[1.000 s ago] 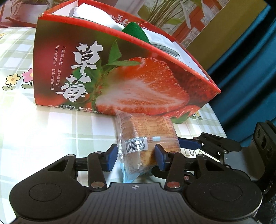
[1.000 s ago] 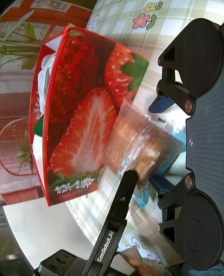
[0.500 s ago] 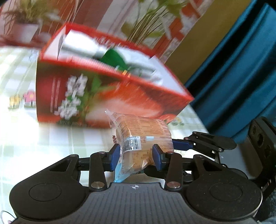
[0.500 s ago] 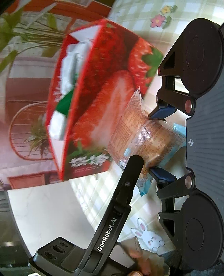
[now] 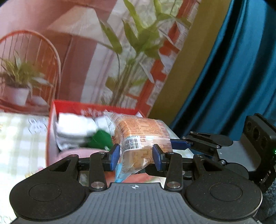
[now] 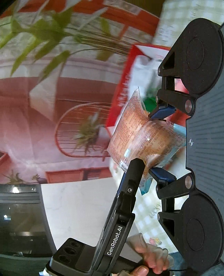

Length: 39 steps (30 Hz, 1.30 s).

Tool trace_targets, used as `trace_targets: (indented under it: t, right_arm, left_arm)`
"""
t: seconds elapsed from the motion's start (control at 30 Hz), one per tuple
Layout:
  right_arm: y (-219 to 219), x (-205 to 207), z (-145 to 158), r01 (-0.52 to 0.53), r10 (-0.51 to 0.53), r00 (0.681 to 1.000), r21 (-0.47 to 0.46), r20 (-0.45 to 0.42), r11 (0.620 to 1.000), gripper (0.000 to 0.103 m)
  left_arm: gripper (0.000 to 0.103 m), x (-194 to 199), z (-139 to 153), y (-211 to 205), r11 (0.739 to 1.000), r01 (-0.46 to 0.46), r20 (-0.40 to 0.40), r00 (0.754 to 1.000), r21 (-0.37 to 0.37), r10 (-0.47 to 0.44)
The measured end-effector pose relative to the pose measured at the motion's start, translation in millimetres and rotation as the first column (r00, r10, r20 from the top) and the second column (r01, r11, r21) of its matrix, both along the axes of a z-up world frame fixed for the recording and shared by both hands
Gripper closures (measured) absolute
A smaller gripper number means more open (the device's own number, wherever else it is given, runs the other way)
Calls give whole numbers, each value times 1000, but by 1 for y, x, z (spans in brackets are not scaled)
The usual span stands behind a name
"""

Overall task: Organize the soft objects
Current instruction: 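Lift the bread packet with both tools into the box and open them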

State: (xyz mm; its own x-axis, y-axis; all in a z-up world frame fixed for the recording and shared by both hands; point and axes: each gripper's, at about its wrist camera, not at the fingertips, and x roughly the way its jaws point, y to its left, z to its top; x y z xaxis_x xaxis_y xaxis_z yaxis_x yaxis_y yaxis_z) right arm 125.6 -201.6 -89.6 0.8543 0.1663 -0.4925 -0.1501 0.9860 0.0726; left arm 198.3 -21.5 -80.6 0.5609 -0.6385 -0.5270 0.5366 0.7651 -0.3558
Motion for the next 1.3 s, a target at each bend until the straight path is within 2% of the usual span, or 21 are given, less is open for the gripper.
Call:
trace_targets:
  t: [0.13, 0.27, 0.43, 0.57, 0.77, 1.03, 1.1, 1.17, 1.2, 1.27, 1.3]
  right_arm:
    - [-3, 32, 5, -16, 16, 1000, 15, 22, 1000, 46]
    - [2, 63, -6, -48, 46, 998, 46, 30, 998, 46]
    - [3, 104, -32, -68, 69, 998, 102, -13, 992, 46]
    - [-2, 126, -53, -33, 43, 996, 126, -79, 991, 46]
    - [-13, 138, -73, 37, -20, 987, 105, -162, 994, 46]
    - [-30, 122, -70, 93, -75, 985, 109, -157, 990, 46]
    - [-37, 117, -68, 112, -95, 985, 114, -147, 987, 49]
    - [-44, 116, -68, 136, -117, 983, 123, -144, 983, 69]
    - [-47, 116, -68, 153, -134, 980, 129, -148, 980, 74]
    - [-51, 119, -70, 186, -162, 975, 157, -153, 970, 92]
    - [-53, 120, -71, 194, -168, 974, 176, -154, 965, 94]
  left_arm:
    - [60, 16, 6, 13, 998, -61, 0, 998, -1, 61]
    - [60, 32, 2, 25, 993, -115, -4, 993, 39, 115]
    - [60, 61, -17, 26, 982, -155, -44, 986, 104, 161]
    - [61, 81, -34, 15, 975, -146, -62, 985, 167, 158]
    - [60, 104, -56, -6, 966, -125, -79, 986, 226, 146]
    - [60, 119, -72, -9, 965, -141, -115, 979, 223, 170]
    - [60, 120, -72, -11, 963, -140, -112, 979, 228, 169]
    - [60, 121, -74, -14, 962, -138, -112, 979, 237, 169]
    - [60, 122, -75, -15, 961, -138, -113, 979, 240, 169]
    - [60, 122, -76, -15, 961, -139, -114, 979, 241, 170]
    - [60, 122, -77, -14, 960, -138, -114, 979, 242, 169]
